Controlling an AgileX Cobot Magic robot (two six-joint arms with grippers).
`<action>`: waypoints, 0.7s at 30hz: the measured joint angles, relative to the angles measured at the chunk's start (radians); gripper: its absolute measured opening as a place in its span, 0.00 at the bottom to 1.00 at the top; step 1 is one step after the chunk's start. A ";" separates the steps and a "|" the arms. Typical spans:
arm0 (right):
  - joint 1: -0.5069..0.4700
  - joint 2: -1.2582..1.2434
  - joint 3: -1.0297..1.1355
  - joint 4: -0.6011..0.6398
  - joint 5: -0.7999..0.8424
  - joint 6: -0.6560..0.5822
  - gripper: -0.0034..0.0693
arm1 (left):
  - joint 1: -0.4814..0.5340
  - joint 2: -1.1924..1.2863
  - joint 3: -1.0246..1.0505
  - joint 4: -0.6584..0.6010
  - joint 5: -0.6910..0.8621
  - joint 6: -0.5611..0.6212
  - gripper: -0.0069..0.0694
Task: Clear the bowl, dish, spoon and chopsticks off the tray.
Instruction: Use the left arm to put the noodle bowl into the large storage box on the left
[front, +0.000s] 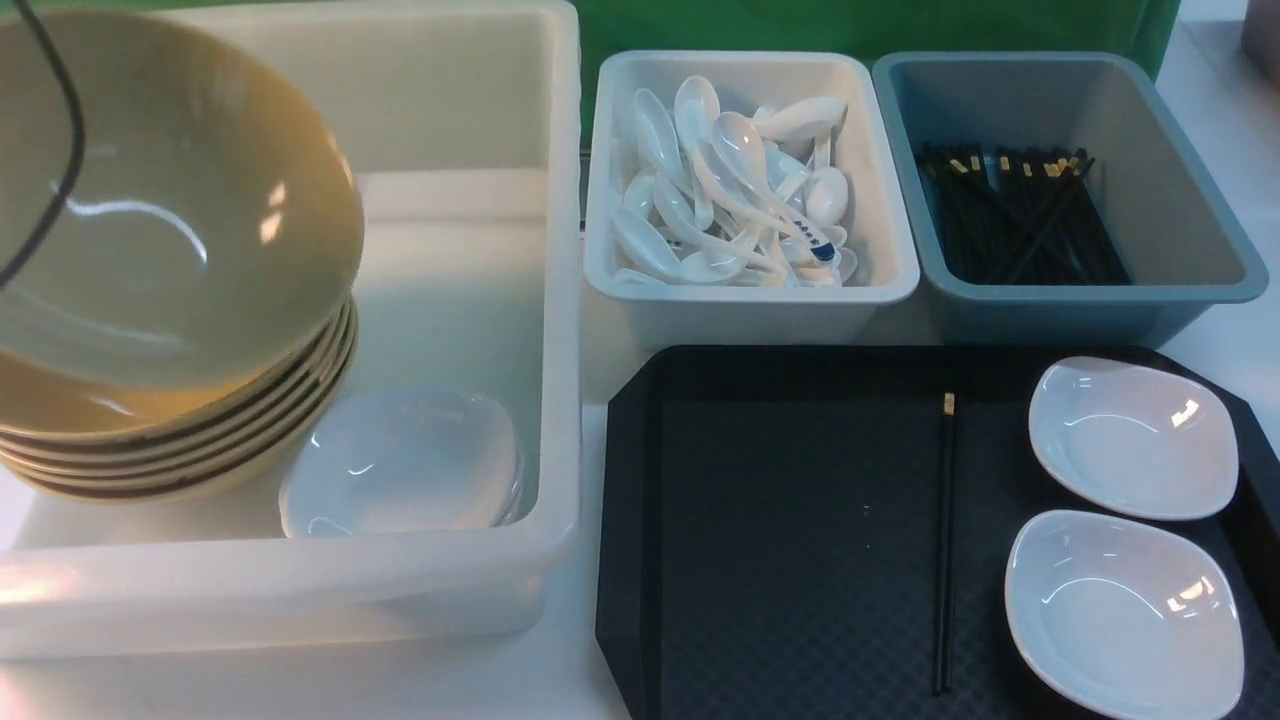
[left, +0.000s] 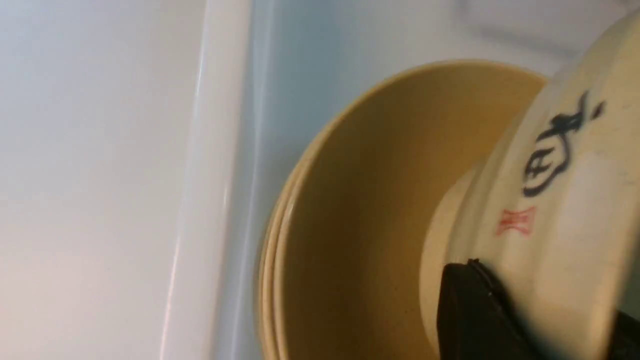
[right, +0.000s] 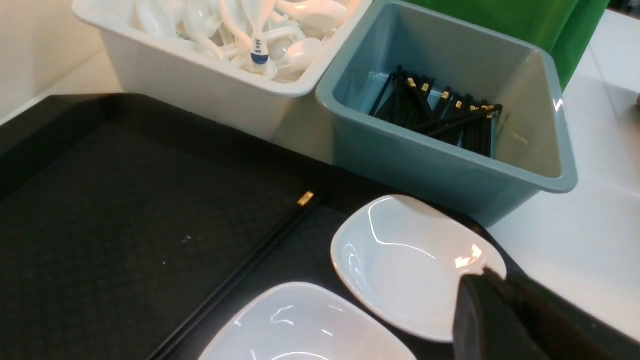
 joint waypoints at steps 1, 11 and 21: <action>0.000 0.000 0.000 0.000 -0.001 0.000 0.15 | 0.000 0.000 0.002 0.001 -0.003 0.001 0.16; 0.000 0.000 0.000 0.001 -0.012 0.000 0.16 | 0.000 -0.093 0.010 0.080 -0.059 -0.080 0.55; 0.000 0.040 -0.019 0.005 0.047 0.159 0.24 | -0.185 -0.340 0.011 -0.205 -0.034 0.159 0.31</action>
